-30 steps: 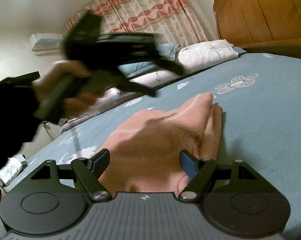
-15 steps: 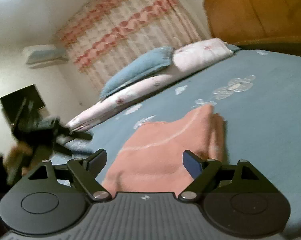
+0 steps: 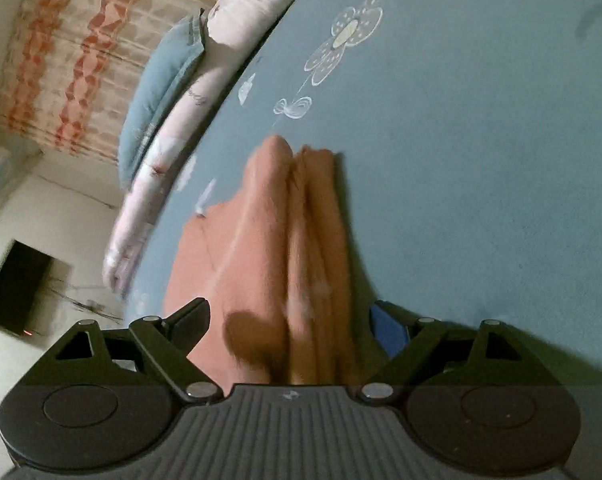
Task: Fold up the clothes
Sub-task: 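Grasp the folded side edge of the sweater with the right gripper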
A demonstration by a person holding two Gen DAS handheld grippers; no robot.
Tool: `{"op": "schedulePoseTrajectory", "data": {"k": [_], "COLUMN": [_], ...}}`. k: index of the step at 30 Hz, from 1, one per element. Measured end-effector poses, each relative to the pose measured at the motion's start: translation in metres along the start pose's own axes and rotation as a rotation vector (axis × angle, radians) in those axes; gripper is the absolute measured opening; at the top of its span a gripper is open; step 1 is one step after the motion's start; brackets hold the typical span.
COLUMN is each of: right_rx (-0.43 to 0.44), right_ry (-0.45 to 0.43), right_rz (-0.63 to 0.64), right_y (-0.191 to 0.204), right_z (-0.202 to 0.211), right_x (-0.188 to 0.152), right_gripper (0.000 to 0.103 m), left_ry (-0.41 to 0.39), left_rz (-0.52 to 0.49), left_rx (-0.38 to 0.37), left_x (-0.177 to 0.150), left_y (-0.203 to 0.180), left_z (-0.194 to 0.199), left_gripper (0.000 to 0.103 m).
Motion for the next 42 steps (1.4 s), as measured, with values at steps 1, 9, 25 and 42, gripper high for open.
{"op": "schedulePoseTrajectory", "data": {"k": [1,9,25,42], "right_rx": [-0.013,-0.029,0.056,0.021], "right_ry": [0.004,0.023,0.167,0.113], "right_rz": [0.010,0.085,0.152,0.147], "right_y": [0.002,0.020,0.025,0.025], "right_z": [-0.005,-0.050,-0.022,-0.046], "right_x": [0.004,0.036,-0.027,-0.012], "right_gripper": [0.090,0.093,0.103,0.070], "left_ry": [0.005,0.009,0.056,0.021], "left_rz": [-0.006,-0.018,-0.051,-0.107], "left_rx": [-0.006,-0.014,-0.030,0.029], "left_x": [0.002,0.028,0.003,0.022], "left_y": [0.001,-0.005,-0.006,-0.009], "left_z": [-0.004,-0.031,-0.020,-0.032], "left_gripper": [0.099,0.099,0.099,0.078]}}
Point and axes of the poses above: each gripper's, at about its wrist camera, not at the fingertips, and z roughly against the way its jaws point, y to its left, x to its top, the point moved 4 cm from there along -z, roughly the way its jaws point, and after that the axes turned 5 degrees about -x, right-handed, at the moved point
